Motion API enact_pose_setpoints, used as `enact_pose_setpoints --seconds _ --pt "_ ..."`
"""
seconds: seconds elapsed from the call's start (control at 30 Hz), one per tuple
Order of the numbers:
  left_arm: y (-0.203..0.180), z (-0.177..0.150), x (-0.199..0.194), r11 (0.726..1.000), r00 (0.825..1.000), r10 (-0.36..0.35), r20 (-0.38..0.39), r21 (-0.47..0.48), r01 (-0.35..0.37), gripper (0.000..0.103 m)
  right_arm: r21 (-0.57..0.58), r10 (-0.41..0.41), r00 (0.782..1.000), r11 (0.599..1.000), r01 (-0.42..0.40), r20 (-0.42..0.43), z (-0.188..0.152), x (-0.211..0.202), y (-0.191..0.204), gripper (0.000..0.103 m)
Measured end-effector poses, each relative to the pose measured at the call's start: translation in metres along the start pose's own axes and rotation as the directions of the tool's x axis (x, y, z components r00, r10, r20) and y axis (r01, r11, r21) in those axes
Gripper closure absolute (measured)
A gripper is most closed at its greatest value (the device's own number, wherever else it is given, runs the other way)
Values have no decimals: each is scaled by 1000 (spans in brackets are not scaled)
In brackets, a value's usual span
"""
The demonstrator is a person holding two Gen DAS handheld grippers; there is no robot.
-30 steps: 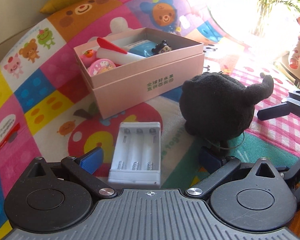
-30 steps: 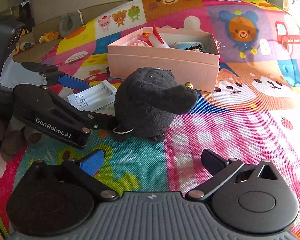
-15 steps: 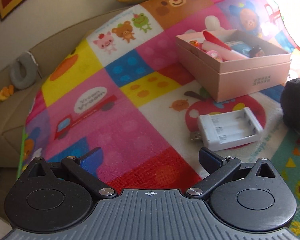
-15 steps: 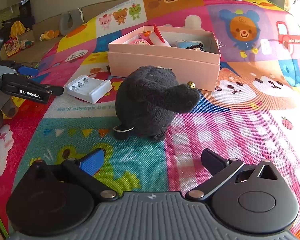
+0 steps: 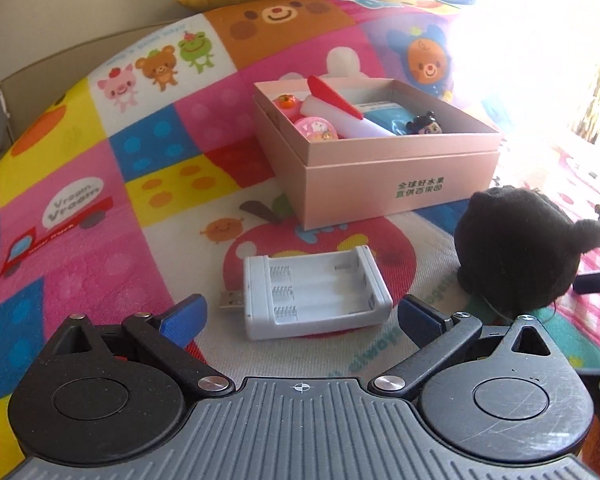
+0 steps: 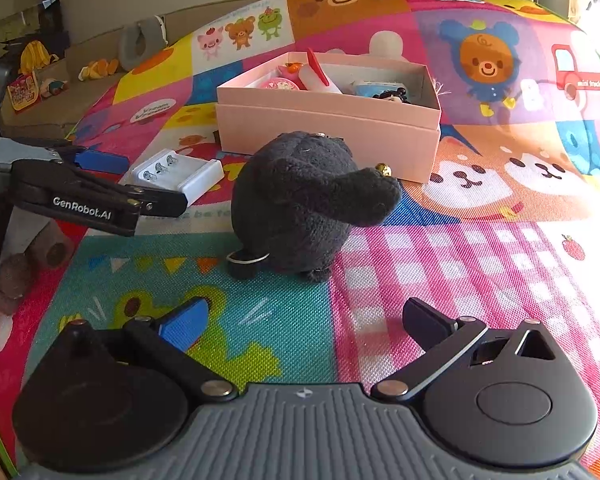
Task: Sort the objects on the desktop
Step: 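Grasp the white battery charger with the left gripper, then lift the battery charger with the left gripper while right grasps the black plush cat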
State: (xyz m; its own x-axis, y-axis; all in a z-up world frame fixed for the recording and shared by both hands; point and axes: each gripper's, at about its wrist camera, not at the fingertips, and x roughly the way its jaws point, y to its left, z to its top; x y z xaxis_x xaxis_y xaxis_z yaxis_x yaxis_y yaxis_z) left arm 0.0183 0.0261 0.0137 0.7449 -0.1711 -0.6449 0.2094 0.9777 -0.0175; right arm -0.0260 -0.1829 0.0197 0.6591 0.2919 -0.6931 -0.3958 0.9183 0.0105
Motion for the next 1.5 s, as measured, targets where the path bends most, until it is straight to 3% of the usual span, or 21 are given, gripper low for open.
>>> enact_pose_setpoints --seconds 0.27,0.6,0.63,0.97,1.2,1.33,1.43,1.5 --pt "-16 14 22 998 998 56 -32 -15 -56 0 -1 -1 1000 1000 1 0 0 0 1 0" --pt "-17 11 18 996 997 79 -16 -31 -79 3 -1 -1 1000 1000 1 0 0 0 1 0" --pt "-19 10 16 996 996 89 -7 -26 -89 6 -1 -1 1000 1000 1 0 0 0 1 0" --pt "-34 -19 -20 993 996 82 32 80 -85 7 -2 -1 1000 1000 1 0 0 1 1 0" --pt "-20 -32 -31 996 996 85 29 -37 -84 3 -6 -10 1000 1000 10 -2 0 -2 3 0" --pt "-20 -33 -29 996 997 80 23 -38 -79 1 16 -12 993 1000 10 118 4 -28 1 0" --pt "-21 -33 -29 996 996 83 23 -32 -82 1 56 -2 971 998 -11 237 19 -52 -1 0" --pt "-21 -33 -29 996 996 81 24 -35 -80 0 61 -14 968 998 -1 252 36 -54 1 0"
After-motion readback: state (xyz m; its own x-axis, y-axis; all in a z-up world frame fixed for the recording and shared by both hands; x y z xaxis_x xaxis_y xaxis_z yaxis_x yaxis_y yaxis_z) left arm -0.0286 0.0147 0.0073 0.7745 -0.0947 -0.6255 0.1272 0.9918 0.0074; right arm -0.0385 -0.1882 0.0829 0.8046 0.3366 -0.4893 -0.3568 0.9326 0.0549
